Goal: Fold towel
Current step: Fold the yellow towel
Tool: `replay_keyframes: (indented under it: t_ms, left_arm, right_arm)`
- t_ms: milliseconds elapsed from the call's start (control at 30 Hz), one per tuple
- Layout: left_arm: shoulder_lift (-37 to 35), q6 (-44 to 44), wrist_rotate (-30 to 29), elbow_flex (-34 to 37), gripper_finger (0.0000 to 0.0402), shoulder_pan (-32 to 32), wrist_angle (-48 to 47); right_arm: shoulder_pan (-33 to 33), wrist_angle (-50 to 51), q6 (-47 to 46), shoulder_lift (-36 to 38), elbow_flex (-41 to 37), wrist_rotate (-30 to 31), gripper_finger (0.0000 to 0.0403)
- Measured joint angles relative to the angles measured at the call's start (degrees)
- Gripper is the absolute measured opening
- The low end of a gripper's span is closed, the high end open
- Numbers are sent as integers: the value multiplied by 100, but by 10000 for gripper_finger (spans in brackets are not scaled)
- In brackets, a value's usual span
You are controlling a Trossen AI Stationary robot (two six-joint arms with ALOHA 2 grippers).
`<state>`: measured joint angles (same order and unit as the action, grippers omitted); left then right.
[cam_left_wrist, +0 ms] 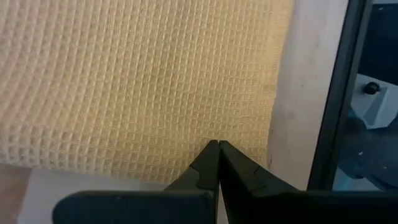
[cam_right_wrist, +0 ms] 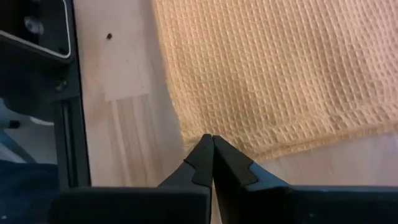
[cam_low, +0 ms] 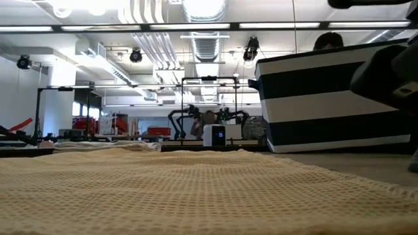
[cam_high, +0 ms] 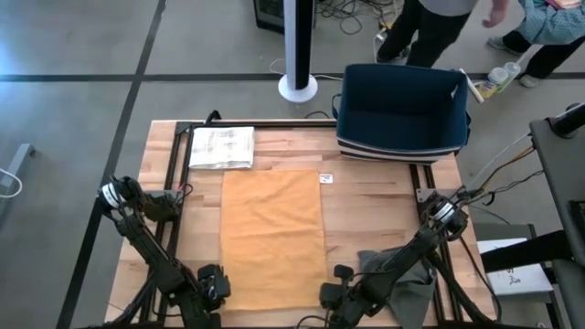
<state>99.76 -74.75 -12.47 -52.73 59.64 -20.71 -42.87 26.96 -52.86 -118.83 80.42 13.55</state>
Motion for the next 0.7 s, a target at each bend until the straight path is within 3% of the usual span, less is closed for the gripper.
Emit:
replay_keyframes:
  t_ms: [200,333,567,700]
  left_arm:
    - [-4,-269,143,0,0,37,23]
    - [-469,-369,397,-162,0,-41,-464]
    - [-1727,-213,-609,-360,0,-167,-2179]
    - [-2465,-411,-1052,2,0,-515,-2977]
  right_arm:
    - [-15,134,-150,64,105,-103,0]
    - [-15,731,-51,355,480,-21,0]
    - [32,1375,554,801,745,967,0]
    - [340,1466,1119,868,718,1056,0]
